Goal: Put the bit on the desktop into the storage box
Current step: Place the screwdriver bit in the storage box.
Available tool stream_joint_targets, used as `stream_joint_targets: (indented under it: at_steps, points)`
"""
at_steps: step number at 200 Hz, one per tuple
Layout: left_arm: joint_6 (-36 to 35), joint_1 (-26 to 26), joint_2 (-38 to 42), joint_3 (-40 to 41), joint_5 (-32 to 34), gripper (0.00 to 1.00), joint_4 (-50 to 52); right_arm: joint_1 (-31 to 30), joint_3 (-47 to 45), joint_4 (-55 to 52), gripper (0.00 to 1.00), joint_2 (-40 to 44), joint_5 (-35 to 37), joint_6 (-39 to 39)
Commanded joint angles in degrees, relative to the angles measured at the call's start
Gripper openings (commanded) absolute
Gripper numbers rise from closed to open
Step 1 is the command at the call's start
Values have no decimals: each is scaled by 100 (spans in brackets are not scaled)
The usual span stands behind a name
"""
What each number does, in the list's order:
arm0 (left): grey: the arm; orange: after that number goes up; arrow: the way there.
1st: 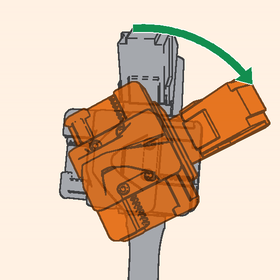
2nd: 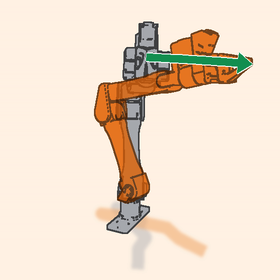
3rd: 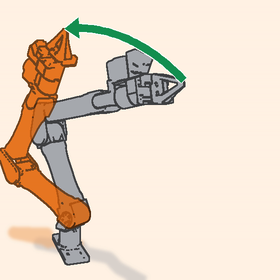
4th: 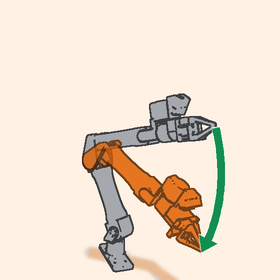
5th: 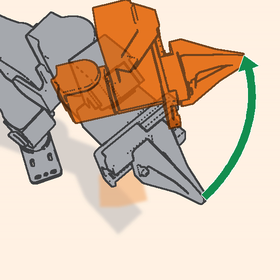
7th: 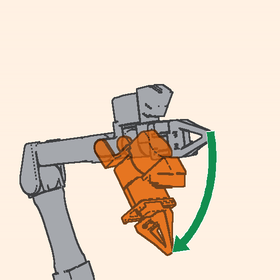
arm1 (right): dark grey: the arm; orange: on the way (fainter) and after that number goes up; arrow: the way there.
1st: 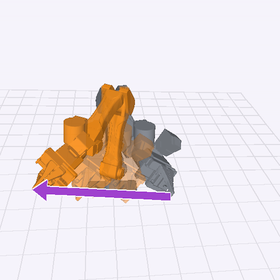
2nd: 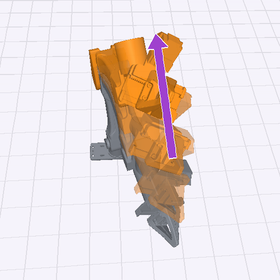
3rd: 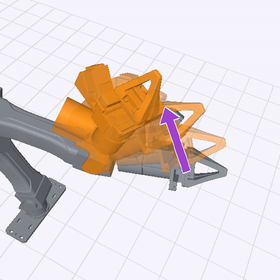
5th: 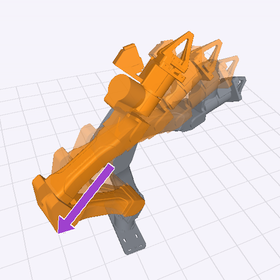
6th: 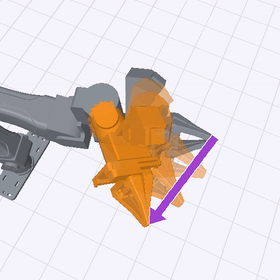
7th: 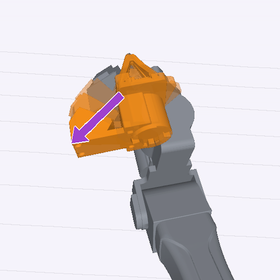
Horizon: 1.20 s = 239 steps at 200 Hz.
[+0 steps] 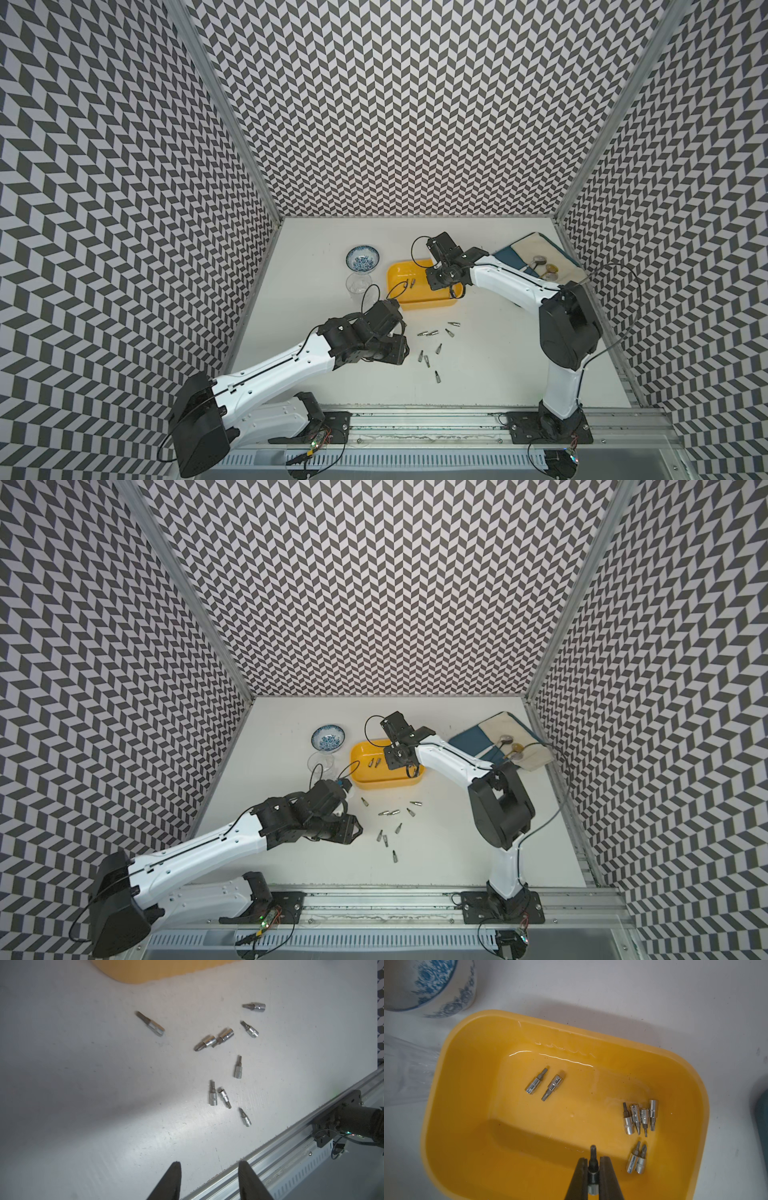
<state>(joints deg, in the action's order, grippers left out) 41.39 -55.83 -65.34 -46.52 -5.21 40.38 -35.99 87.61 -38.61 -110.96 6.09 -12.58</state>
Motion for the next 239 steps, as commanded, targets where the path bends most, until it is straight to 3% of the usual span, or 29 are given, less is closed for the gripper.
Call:
stream_joint_targets:
  at_steps: [1,51,125,164,214,239]
  points:
    - [546,-355,-253,-30,263,49,-379,13,339,73,0,-248,-119,270]
    - [695,-1043,-1166,-389,372,49,-683,22,495,-67,0,-823,-172,387]
    - [660,-1499,-2168,-1039,495,49,-618,20,475,-94,0,-1024,-129,432]
    - [621,-1697,-2675,-1268,543,49,-406,22,476,-94,15,-1024,-134,414]
    - [511,-1756,-3101,-1546,660,49,-241,13,495,-94,20,-948,-165,423]
    - [454,-1758,-3295,-1674,671,49,-193,14,488,-109,29,-859,-156,440]
